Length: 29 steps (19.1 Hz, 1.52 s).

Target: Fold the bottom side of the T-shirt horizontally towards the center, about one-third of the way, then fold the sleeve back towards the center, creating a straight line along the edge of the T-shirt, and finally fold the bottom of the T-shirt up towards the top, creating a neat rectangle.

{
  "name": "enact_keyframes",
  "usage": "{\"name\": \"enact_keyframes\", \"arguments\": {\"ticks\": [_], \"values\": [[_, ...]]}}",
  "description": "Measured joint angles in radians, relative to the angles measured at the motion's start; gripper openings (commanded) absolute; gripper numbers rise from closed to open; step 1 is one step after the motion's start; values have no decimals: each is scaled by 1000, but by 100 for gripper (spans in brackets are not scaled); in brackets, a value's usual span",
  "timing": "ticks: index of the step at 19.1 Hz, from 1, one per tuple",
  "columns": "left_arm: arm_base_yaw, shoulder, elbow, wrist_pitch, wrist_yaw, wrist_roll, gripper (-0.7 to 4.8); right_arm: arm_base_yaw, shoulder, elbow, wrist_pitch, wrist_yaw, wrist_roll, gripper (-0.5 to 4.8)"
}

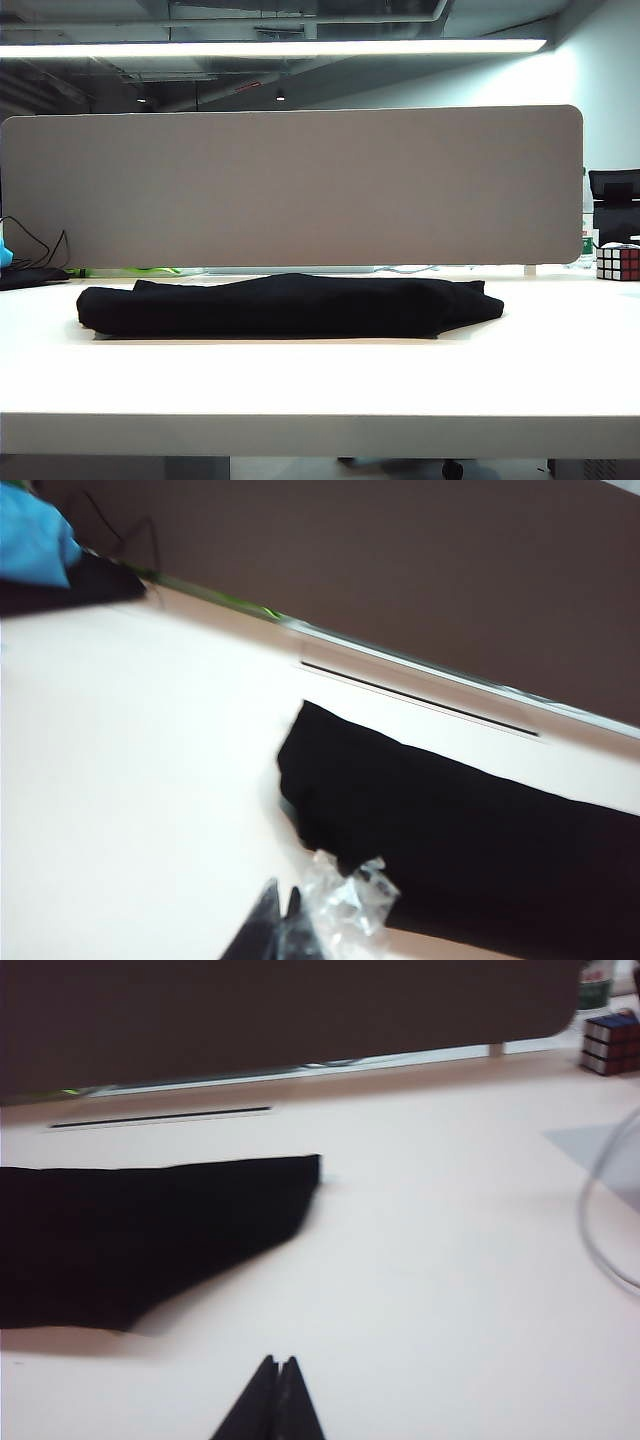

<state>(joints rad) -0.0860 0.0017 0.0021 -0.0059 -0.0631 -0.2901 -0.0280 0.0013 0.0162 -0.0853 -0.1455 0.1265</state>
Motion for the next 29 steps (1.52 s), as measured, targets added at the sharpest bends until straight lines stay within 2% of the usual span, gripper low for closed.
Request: {"name": "enact_keyframes", "arguments": {"ticks": [8,18,23,29], "values": [[-68,0,0,9,-70,165,-6,0,0,-9,21,64,-43,-5],[-67,0,0,10,-87,171,-6,0,0,-9,25,66,-70,-5],[-67,0,0,10,-87,171,-6,0,0,-9,63,112,-72,-5],[-67,0,0,10,-87,171,-6,0,0,-9,76,116,-72,-4]]}}
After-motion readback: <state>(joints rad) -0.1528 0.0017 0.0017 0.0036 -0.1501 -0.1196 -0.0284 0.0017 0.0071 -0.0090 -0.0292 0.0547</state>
